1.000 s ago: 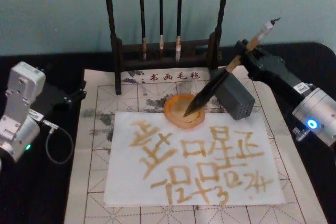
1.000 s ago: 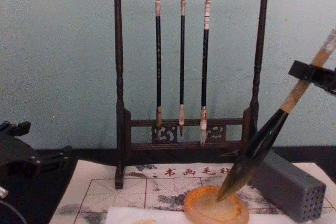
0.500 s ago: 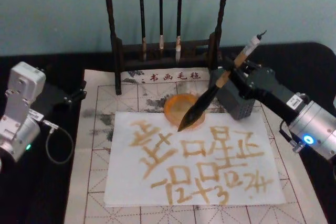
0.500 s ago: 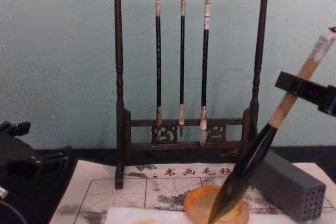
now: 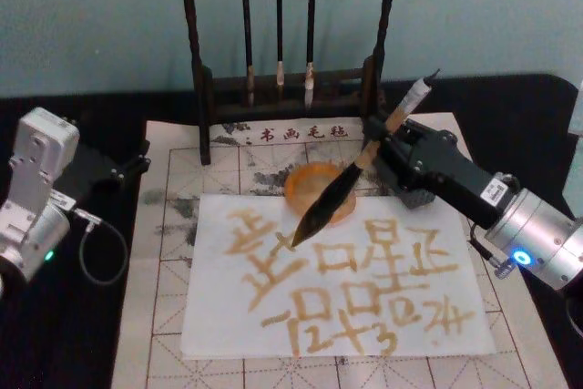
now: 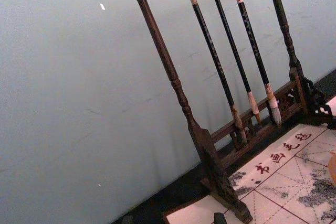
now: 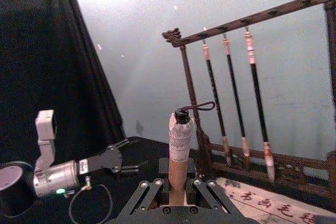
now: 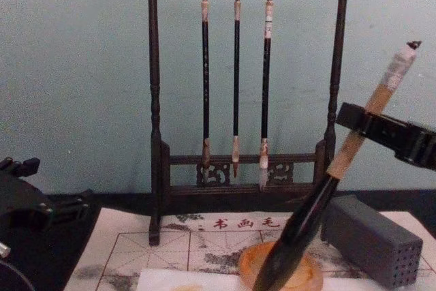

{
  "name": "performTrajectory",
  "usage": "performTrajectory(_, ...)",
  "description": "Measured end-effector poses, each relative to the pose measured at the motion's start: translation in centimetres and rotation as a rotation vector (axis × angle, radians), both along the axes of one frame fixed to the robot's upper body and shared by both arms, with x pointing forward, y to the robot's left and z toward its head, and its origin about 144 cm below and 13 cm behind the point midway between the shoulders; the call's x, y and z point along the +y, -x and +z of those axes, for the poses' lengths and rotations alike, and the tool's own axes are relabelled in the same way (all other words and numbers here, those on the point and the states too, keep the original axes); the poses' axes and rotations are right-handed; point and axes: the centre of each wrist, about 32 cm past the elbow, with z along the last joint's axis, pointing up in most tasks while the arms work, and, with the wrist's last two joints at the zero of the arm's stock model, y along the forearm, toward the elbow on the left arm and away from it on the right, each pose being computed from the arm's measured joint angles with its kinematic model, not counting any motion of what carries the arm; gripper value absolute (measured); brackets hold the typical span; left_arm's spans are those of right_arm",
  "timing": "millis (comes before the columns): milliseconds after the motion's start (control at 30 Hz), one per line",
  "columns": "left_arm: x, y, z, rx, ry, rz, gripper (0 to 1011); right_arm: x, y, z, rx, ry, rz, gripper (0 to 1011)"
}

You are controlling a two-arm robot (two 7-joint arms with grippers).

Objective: Pick up the brush from the inkstone, write on the paper, then place the brush back to its original position.

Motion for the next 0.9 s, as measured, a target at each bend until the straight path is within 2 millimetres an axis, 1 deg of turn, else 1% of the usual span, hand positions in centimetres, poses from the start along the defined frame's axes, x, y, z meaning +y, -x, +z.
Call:
performTrajectory(633, 0.0, 0.0, 0.0, 0.0, 0.0, 0.0, 1001, 2.2, -1.3, 0.3, -0.023, -0.006, 0.12, 183)
performTrajectory(900, 0.0, 0.0, 0.0, 0.0, 0.0, 0.0, 1001, 3.1, -1.4, -0.2, -0.041, 0.027, 0.172, 182)
